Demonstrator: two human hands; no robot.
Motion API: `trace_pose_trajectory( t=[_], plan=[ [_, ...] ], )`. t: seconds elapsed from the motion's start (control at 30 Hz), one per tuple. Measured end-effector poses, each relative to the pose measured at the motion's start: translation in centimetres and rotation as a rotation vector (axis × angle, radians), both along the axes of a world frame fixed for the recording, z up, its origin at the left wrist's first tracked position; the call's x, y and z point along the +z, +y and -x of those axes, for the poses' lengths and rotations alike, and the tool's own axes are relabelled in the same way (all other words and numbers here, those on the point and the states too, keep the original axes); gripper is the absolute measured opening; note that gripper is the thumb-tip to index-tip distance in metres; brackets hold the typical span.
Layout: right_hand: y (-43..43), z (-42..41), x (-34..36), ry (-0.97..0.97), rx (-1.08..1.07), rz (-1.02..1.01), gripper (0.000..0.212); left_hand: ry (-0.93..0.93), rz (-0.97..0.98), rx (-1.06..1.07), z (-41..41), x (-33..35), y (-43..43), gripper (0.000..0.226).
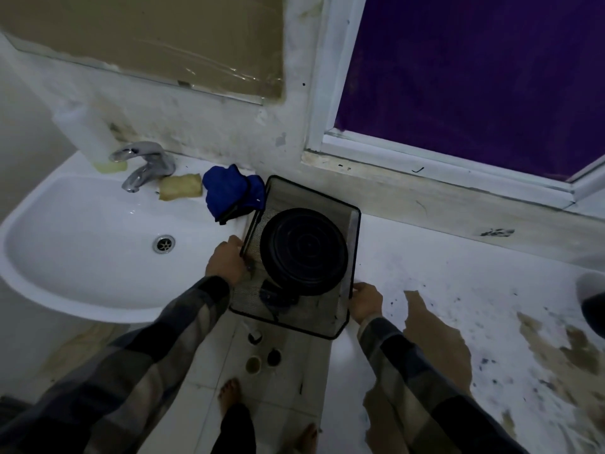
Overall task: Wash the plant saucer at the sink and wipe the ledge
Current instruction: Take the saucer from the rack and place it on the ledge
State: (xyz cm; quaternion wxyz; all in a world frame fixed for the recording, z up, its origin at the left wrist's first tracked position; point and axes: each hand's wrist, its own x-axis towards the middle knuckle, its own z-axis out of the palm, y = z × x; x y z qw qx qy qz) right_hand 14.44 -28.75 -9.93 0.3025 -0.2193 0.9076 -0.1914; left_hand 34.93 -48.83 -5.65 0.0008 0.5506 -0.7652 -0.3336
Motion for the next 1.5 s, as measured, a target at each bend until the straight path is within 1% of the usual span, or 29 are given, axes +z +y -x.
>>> trace_pose_trajectory(
  t=[0.07, 0.13, 0.2, 0.23, 0.27, 0.3, 0.37, 0.43, 0.5, 0.57, 0.67, 0.73, 0.87, 0.97, 1.07, 1.13, 1.23, 1.4, 1.47, 1.5],
  plan=[
    [-0.2, 0.7, -0.3, 0.008, 0.012, -0.009, 0.028, 0.008, 0.004, 0.001, 0.0, -0.1, 0.3, 0.037],
    [-0.5, 1.2, -0.4, -0.004, 0.039, -0.047, 0.029, -0.018, 0.038, -0.008, 0.2, -0.1, 0.8, 0.046],
    [-1.1, 1.6, -0.3, 0.039, 0.108, -0.131, 0.031, -0.055, 0.218, -0.057, 0.8, -0.2, 1.3, 0.047],
    [-1.6, 1.8, -0.3, 0.080, 0.146, -0.140, 0.035, -0.046, 0.295, -0.088, 1.3, -0.2, 1.5, 0.045],
    [-2.2, 2.0, -0.2, 0.113, 0.185, -0.106, 0.039, -0.028, 0.315, -0.111, 1.9, -0.1, 1.7, 0.044],
    [-2.8, 2.2, 0.1, 0.114, 0.207, -0.027, 0.044, 0.008, 0.281, -0.119, 2.6, 0.0, 1.9, 0.045],
    [-4.4, 2.5, 0.8, 0.022, 0.217, 0.131, 0.054, 0.081, 0.155, -0.092, 4.0, -0.1, 2.2, 0.050],
    [-5.6, 2.7, 1.3, -0.060, 0.264, 0.185, 0.072, 0.094, 0.085, -0.084, 5.2, -0.5, 2.2, 0.057],
    [-6.6, 2.8, 1.7, -0.131, 0.293, 0.171, 0.089, 0.059, 0.062, -0.094, 6.3, -0.9, 2.2, 0.064],
    [-7.3, 2.7, 1.6, -0.197, 0.277, 0.134, 0.104, 0.026, 0.007, -0.058, 7.2, -1.1, 2.3, 0.068],
    [-7.8, 2.1, 0.6, -0.265, 0.232, 0.084, 0.117, 0.003, -0.037, -0.010, 8.1, -1.5, 2.7, 0.068],
    [-8.0, 1.4, -0.1, -0.273, 0.201, 0.070, 0.123, -0.008, -0.051, 0.012, 8.6, -2.0, 3.0, 0.068],
    [-8.2, 0.5, -0.2, -0.262, 0.101, 0.122, 0.122, -0.013, -0.046, 0.082, 9.4, -2.4, 2.9, 0.074],
    [-8.6, 0.5, 0.1, -0.320, -0.005, 0.179, 0.124, 0.035, -0.082, 0.129, 9.4, -2.3, 2.6, 0.084],
    [-8.6, 0.8, 0.2, -0.372, -0.049, 0.215, 0.125, 0.056, -0.133, 0.146, 9.0, -2.2, 2.4, 0.095],
    [-8.5, 1.0, 0.1, -0.415, -0.099, 0.230, 0.122, 0.075, -0.133, 0.146, 8.7, -2.0, 2.2, 0.092],
    [-8.6, 1.4, 0.0, -0.472, -0.196, 0.230, 0.126, 0.105, -0.110, 0.139, 8.2, -1.8, 2.1, 0.085],
    [-9.2, 1.5, -0.5, -0.641, -0.297, 0.217, 0.128, 0.055, -0.101, 0.115, 7.6, -1.9, 1.8, 0.092],
    [-9.2, 1.4, 0.7, -0.692, -0.342, 0.225, 0.123, 0.031, -0.093, 0.103, 7.4, -1.8, 1.8, 0.090],
    [-9.1, 1.4, 1.4, -0.714, -0.357, 0.237, 0.114, 0.028, -0.094, 0.098, 7.3, -1.7, 1.9, 0.090]
  ],
)
